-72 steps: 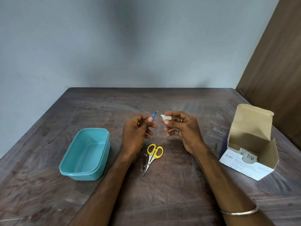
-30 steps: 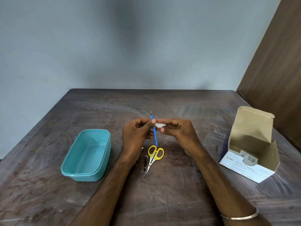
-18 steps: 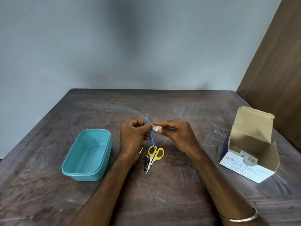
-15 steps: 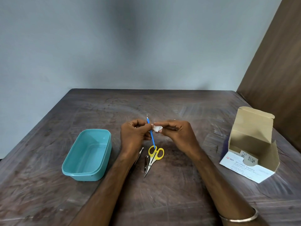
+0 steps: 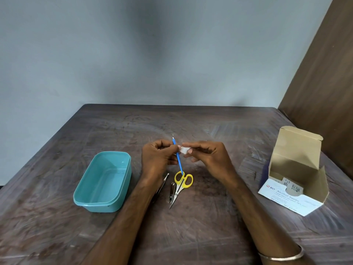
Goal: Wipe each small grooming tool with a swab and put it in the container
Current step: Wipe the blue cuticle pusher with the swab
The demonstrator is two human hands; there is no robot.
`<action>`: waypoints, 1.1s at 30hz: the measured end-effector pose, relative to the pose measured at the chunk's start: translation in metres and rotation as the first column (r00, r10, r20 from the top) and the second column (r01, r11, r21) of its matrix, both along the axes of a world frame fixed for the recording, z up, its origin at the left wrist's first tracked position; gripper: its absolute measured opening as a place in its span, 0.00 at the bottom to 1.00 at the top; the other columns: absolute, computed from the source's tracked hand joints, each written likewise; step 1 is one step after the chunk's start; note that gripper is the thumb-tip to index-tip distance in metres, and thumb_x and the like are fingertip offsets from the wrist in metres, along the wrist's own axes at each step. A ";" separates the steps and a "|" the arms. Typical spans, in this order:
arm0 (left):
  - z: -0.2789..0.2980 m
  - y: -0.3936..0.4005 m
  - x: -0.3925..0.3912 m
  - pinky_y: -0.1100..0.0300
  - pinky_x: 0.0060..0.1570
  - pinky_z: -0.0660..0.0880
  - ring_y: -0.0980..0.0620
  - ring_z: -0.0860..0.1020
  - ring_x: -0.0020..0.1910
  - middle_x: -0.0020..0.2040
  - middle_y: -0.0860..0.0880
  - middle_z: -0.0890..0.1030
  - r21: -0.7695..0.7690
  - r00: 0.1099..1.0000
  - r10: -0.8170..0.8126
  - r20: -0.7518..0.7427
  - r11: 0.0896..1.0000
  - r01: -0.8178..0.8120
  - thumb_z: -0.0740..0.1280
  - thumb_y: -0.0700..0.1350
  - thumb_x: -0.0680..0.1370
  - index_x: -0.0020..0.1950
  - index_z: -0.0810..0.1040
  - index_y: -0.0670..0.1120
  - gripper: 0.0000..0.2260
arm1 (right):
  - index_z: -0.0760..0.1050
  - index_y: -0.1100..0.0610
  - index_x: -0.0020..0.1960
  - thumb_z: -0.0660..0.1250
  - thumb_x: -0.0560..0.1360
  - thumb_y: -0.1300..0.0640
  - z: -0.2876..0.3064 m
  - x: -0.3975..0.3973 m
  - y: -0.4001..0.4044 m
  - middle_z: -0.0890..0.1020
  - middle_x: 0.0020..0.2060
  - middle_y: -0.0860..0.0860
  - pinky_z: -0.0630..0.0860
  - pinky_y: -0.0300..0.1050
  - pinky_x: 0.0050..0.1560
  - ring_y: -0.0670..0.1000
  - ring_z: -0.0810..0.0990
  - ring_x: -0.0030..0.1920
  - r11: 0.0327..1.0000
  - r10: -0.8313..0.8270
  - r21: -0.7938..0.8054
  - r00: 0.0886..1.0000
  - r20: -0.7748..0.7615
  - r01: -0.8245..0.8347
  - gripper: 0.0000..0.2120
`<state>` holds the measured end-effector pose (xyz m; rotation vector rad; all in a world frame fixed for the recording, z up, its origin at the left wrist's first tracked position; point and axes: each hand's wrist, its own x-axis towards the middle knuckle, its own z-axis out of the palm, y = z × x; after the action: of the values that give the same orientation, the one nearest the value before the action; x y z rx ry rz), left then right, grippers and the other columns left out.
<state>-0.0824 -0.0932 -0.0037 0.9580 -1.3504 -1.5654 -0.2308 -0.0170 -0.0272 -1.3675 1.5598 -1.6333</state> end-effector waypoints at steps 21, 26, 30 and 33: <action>-0.006 -0.002 0.000 0.60 0.33 0.78 0.50 0.80 0.36 0.42 0.45 0.85 0.122 0.981 -0.195 -0.005 0.973 0.194 0.73 0.44 0.75 0.48 0.86 0.44 0.05 | 0.83 0.58 0.52 0.73 0.76 0.59 0.004 0.004 -0.003 0.88 0.42 0.51 0.79 0.44 0.28 0.53 0.87 0.38 0.963 -0.270 0.075 0.945 0.183 0.260 0.06; -0.006 0.004 -0.001 0.58 0.36 0.80 0.48 0.84 0.36 0.42 0.43 0.85 0.077 0.973 -0.230 0.025 0.971 0.227 0.71 0.43 0.77 0.52 0.85 0.44 0.06 | 0.84 0.55 0.51 0.72 0.77 0.57 0.006 0.013 -0.002 0.87 0.42 0.50 0.78 0.46 0.29 0.49 0.87 0.41 0.965 -0.261 0.050 0.953 0.151 0.256 0.04; -0.007 0.005 -0.001 0.57 0.35 0.79 0.46 0.82 0.36 0.39 0.43 0.84 0.043 0.977 -0.211 0.032 0.977 0.209 0.71 0.41 0.76 0.51 0.85 0.42 0.06 | 0.86 0.52 0.47 0.74 0.75 0.56 0.007 0.015 -0.002 0.86 0.39 0.54 0.76 0.48 0.31 0.51 0.80 0.35 0.962 -0.273 0.046 0.943 0.192 0.269 0.03; -0.007 0.005 -0.002 0.57 0.35 0.80 0.45 0.82 0.36 0.39 0.42 0.85 0.014 0.981 -0.188 0.044 0.982 0.187 0.72 0.39 0.75 0.48 0.85 0.41 0.04 | 0.87 0.51 0.45 0.75 0.74 0.56 0.007 0.015 -0.003 0.85 0.37 0.56 0.75 0.51 0.33 0.53 0.75 0.32 0.962 -0.275 0.057 0.934 0.227 0.269 0.02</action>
<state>-0.0840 -0.0881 -0.0111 0.8977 -1.5022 -1.7006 -0.2153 -0.0204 -0.0207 -0.9363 1.6758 -1.8536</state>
